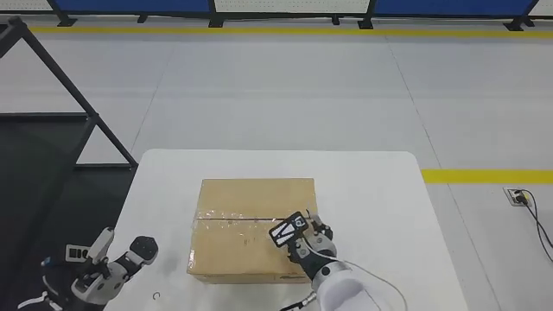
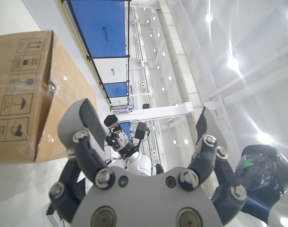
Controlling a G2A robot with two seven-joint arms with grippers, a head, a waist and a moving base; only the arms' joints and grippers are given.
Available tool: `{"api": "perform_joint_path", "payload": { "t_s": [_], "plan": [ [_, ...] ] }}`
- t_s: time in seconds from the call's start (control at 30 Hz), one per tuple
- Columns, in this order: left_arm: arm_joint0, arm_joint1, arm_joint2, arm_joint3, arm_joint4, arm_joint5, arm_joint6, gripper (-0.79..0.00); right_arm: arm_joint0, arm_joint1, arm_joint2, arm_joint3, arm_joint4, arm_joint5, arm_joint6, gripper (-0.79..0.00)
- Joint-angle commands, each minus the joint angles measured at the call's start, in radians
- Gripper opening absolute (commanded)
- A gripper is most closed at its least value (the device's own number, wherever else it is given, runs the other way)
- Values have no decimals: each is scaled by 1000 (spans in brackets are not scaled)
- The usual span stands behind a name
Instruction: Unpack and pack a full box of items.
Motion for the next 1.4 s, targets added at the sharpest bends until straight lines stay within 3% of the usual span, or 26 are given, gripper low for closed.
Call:
{"api": "perform_joint_path", "payload": {
  "t_s": [0.0, 0.23, 0.63, 0.87, 1.37],
  "plan": [
    [-1, 2, -2, 2, -5, 1, 3, 0, 8, -8, -5, 9, -13, -4, 16, -443],
    [-5, 8, -5, 8, -20, 5, 4, 0, 19, -33, -13, 29, -51, -1, 37, -526],
    [-20, 18, -4, 20, -24, 7, 12, 0, 4, -64, 6, 36, -93, -16, 45, -785],
    [-26, 23, 2, 23, -22, 6, 14, 0, -26, -77, 26, 17, -115, -10, 4, -785],
    [-27, 33, 26, 23, -15, 11, 17, 0, -119, -95, 107, -45, -60, -13, -214, -785]
  ]
}}
